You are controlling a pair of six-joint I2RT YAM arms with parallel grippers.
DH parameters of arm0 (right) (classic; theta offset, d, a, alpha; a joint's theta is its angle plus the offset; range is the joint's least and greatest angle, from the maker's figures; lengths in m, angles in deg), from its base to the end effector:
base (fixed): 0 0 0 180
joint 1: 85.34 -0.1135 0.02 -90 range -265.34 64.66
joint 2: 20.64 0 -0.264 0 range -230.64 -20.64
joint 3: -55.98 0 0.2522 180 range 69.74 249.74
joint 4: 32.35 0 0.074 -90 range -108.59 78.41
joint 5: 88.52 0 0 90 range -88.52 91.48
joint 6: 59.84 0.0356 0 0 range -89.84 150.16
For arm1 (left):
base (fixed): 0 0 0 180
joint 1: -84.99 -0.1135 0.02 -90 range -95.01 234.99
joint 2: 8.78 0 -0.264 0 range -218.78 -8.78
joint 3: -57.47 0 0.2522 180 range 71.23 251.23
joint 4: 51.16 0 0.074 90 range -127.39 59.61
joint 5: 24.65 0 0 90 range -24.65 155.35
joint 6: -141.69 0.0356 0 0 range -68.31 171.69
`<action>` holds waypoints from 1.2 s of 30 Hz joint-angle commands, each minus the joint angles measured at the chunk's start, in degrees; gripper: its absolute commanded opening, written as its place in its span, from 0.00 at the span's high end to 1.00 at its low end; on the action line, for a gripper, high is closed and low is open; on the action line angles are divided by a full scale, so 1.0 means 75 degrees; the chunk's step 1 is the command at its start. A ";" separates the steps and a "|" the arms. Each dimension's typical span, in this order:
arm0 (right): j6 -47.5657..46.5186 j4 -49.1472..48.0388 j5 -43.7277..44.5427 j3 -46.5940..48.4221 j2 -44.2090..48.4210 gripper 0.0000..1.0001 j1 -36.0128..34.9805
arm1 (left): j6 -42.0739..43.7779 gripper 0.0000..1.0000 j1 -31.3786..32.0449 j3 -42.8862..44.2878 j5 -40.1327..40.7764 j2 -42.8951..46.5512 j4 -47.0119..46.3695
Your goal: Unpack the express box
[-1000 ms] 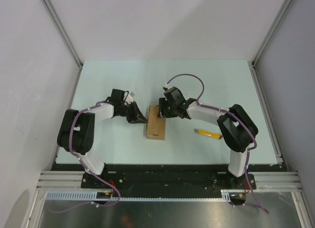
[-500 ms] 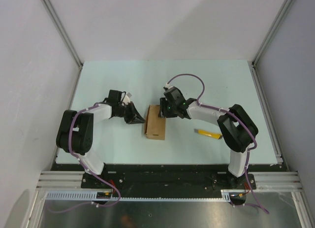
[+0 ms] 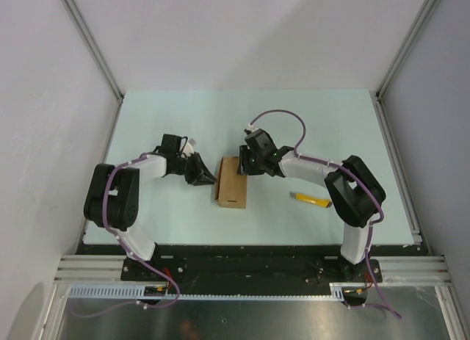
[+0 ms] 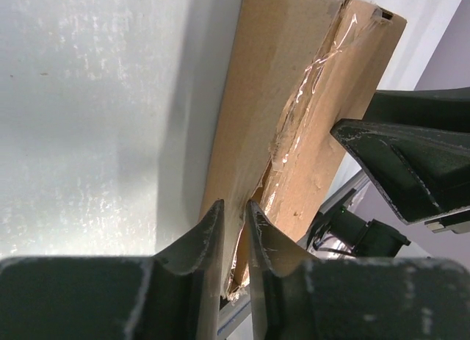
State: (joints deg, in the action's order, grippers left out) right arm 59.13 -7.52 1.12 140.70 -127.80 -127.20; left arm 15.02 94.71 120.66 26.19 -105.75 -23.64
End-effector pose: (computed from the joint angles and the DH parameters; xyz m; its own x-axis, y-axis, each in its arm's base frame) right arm 0.3018 0.2707 0.1890 -0.8034 -0.0695 -0.5914 -0.3216 0.8865 0.3327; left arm 0.3022 -0.0746 0.1462 -0.9501 -0.3071 -0.0544 -0.1716 0.6604 -0.7311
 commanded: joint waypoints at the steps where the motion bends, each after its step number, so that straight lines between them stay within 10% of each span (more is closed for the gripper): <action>1: -0.0230 0.0387 0.0259 0.0054 -0.0021 0.59 -0.0019 | 0.0072 0.76 -0.0007 0.0475 0.0463 -0.0044 0.0240; 12: -0.0300 0.0270 0.0142 0.0054 -0.0186 0.59 -0.0043 | 0.0447 0.73 0.0240 0.2198 0.0440 -0.1227 0.0275; 20: -0.0266 0.0223 0.0119 0.0054 -0.0220 0.59 -0.0066 | 0.1033 0.49 0.0345 0.2070 0.0323 -0.1016 0.0275; 36: -0.0113 0.0469 0.0317 0.0054 -0.0291 0.60 -0.0019 | 0.0916 0.78 0.0228 0.1449 0.0627 -0.1180 0.0368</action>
State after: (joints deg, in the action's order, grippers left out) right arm 58.94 -7.72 1.07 140.70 -127.84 -127.22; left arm 20.66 96.98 133.67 28.68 -114.65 -22.87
